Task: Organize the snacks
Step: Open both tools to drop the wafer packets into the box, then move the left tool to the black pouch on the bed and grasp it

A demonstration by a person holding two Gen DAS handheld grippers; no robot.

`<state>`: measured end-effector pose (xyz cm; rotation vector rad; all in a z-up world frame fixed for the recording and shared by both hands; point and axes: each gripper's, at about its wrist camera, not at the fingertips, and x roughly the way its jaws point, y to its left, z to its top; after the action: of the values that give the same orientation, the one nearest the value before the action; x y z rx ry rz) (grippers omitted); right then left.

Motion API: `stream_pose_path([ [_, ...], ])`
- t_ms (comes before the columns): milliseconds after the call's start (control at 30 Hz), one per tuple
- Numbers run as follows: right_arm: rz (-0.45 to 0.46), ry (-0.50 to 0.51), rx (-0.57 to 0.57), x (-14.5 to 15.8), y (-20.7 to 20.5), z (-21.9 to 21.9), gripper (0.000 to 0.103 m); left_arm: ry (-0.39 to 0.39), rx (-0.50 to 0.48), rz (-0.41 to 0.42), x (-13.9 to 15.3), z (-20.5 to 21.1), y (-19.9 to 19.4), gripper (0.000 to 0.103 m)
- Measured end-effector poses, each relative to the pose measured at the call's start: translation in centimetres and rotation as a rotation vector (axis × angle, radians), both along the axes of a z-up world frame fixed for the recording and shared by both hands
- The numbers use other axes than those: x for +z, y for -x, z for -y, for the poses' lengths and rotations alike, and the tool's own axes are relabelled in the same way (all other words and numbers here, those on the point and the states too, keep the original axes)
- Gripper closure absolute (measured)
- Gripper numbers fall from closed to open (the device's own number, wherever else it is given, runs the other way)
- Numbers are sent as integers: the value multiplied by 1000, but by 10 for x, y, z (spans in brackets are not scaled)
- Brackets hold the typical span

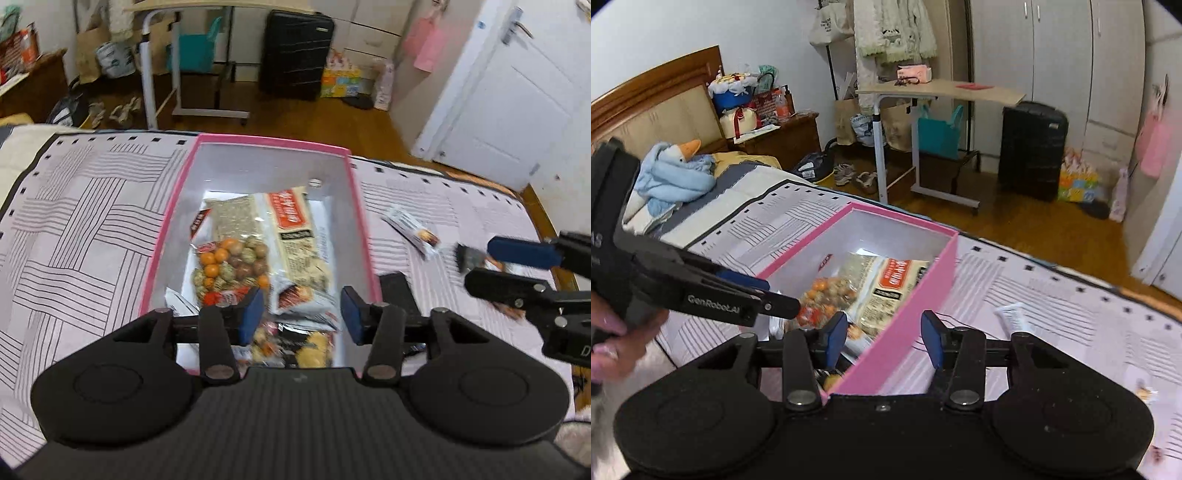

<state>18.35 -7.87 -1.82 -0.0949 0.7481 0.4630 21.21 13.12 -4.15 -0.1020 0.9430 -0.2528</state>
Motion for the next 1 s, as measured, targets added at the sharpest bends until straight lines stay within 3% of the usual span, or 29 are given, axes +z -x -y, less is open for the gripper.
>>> stream_pose_path([
  [300,72,38,3,9,39,45,41,-3,-127,17,31,53,36,52],
  [400,112,31,-8,1,44,59,37,44,-139,-5,31,74,38,52],
  [500,160,20,8,-9,47,68,29,36,-159,-19,25,98,36,52],
  [600,189,39,3,-23,44,75,28,28,-172,-44,15,121,30,53],
  [867,60,79,39,-77,15,85,27,-47,-103,-49,-22,151,11,54],
  [1000,-21,43,64,-104,5,81,27,-60,-95,-76,-46,163,0,54],
])
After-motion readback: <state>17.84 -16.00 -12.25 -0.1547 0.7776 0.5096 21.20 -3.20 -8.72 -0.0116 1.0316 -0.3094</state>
